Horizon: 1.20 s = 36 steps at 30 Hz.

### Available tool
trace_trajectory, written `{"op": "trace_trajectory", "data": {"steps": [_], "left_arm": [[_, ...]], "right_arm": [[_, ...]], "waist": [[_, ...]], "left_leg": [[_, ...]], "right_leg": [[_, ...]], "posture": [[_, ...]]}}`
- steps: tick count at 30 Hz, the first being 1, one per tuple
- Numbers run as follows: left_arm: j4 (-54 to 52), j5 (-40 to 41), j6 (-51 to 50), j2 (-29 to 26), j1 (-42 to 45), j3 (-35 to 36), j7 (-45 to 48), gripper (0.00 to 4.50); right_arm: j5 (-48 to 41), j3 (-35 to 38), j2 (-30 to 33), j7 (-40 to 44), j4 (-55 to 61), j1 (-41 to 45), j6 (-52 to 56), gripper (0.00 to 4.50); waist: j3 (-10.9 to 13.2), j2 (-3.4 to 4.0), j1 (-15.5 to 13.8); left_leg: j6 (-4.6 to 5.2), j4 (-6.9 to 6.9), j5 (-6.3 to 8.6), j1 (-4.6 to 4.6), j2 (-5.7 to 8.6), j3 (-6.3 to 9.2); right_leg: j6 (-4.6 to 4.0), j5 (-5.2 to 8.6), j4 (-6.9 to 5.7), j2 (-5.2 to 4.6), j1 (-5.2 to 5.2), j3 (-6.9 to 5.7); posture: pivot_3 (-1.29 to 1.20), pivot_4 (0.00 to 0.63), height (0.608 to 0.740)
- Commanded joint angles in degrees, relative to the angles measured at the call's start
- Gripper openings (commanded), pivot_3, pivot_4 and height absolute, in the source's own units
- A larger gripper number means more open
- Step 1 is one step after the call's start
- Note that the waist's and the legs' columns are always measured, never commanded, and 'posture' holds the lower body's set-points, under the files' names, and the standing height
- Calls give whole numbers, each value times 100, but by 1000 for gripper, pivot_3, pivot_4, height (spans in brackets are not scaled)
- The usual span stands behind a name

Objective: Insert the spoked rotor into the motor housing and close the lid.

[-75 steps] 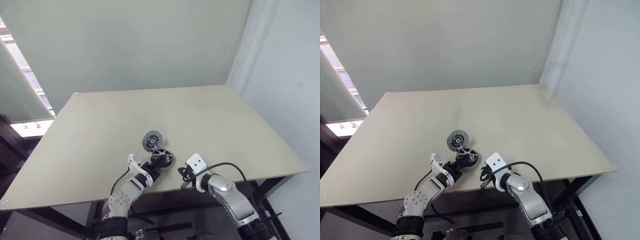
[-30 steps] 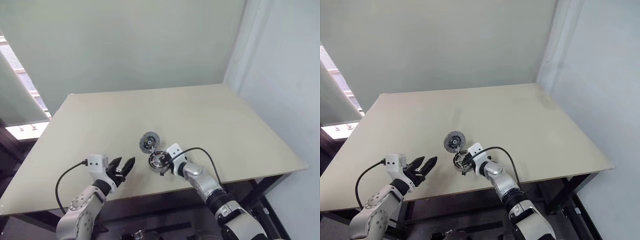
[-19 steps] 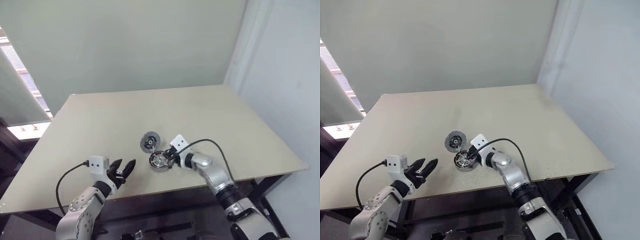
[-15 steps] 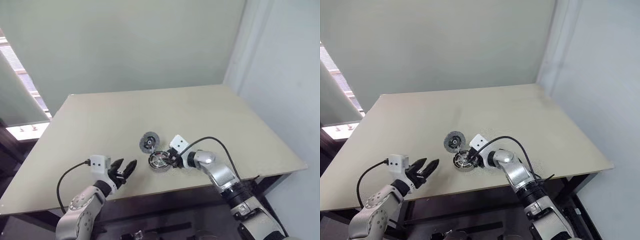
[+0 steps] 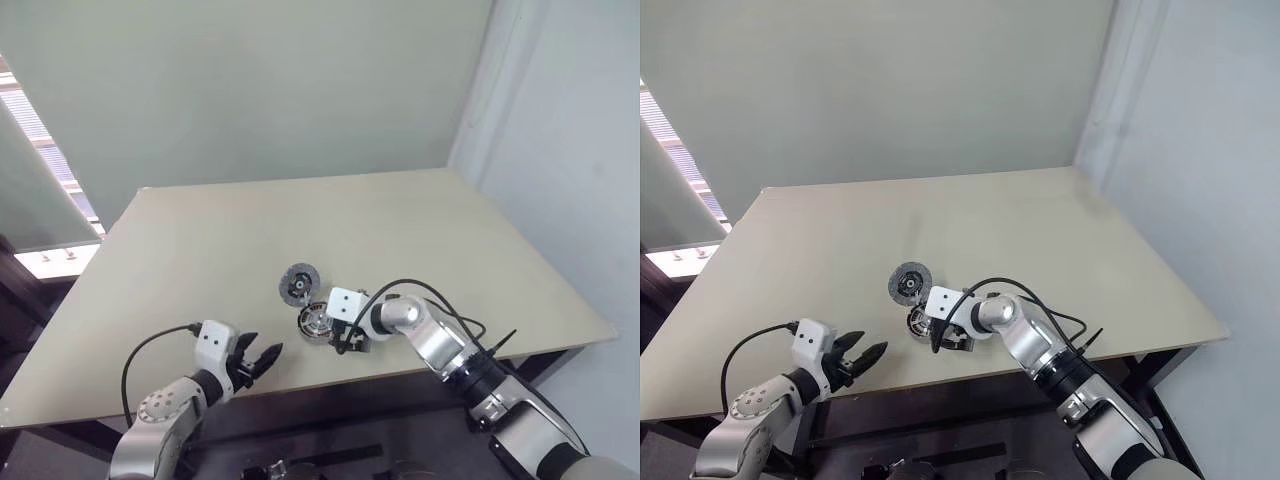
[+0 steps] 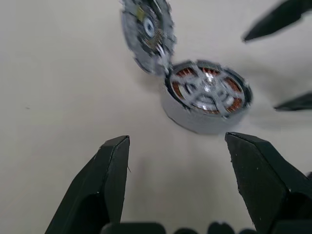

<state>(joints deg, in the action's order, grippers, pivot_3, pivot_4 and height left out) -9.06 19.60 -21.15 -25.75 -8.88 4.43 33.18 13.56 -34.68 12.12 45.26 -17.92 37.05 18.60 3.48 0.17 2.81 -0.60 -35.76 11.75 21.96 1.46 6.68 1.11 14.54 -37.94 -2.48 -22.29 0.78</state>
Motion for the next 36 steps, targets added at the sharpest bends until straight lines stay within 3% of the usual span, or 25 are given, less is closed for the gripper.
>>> {"op": "trace_trajectory", "data": {"steps": [1, 2, 5, 12, 13, 21, 25, 34, 35, 36], "left_arm": [[-124, -137, 133, -97, 26, -4, 47, 3356], [-132, -120, 85, -88, 23, 9, 37, 3356], [-167, -29, 1, -4, 17, 85, -33, 2780], [-214, 1, -131, 60, 29, 180, -155, 229], [-209, -9, -140, 60, 34, 186, -165, 34], [-214, -17, -167, 74, 44, 193, -207, 34], [-233, -13, -189, 84, 25, 189, -232, 0], [-235, -9, -244, 98, 18, 195, -258, 0], [-231, -9, -249, 99, 22, 193, -261, 0], [-229, -10, -252, 100, 25, 189, -264, 0]], "right_arm": [[141, -44, -57, 50, -151, 205, -243, 4464], [174, -77, -72, 70, -225, 222, -272, 4464], [289, -152, -115, 89, -477, 251, -367, 4500], [477, -196, -247, -21, -1012, 319, -667, 4500], [507, -190, -272, -63, -1089, 337, -711, 4500], [670, -154, -408, -307, -1508, 435, -982, 4500], [712, -137, -430, -326, -1544, 427, -1025, 3576], [824, -139, -394, -262, -1521, 429, -1104, 316], [834, -141, -388, -257, -1511, 437, -1115, 31], [842, -142, -384, -252, -1503, 442, -1125, 31]], "waist": [[0, 0, 0], [0, 0, 1], [0, 1, 2], [0, 0, 2], [0, 0, 2], [0, 0, 3], [0, 1, 2], [0, 1, 0], [0, 1, 0], [0, 1, 0]], "left_leg": [[0, 0, 0, 0, 0, 0], [0, 0, 0, 0, 0, 0], [0, 0, 0, -1, 0, 1], [0, 2, 0, -1, -1, 3], [0, 2, 0, -2, 0, 2], [0, 1, 0, -4, 0, 3], [0, 1, 0, -5, 0, 3], [-1, 3, 0, -13, 0, 4], [0, 3, 0, -13, 1, 6], [0, 3, 0, -13, 1, 7]], "right_leg": [[0, 0, 0, 0, 0, 0], [0, 0, 0, -1, 0, 0], [1, 0, 0, -1, 0, 0], [3, -2, -1, -1, 0, -1], [3, -2, -2, -1, 0, -1], [2, -2, -2, 0, 1, -1], [2, -2, -2, 0, 1, -1], [1, -1, -6, 1, 5, 0], [1, -1, -6, 0, 7, -1], [1, -2, -6, 0, 7, -1]], "posture": [[0, 0, 740], [0, 0, 740], [0, 0, 740], [0, 0, 740], [0, 0, 740], [0, 0, 740], [0, 0, 740], [0, 0, 740], [0, 0, 740], [0, 0, 740]]}}
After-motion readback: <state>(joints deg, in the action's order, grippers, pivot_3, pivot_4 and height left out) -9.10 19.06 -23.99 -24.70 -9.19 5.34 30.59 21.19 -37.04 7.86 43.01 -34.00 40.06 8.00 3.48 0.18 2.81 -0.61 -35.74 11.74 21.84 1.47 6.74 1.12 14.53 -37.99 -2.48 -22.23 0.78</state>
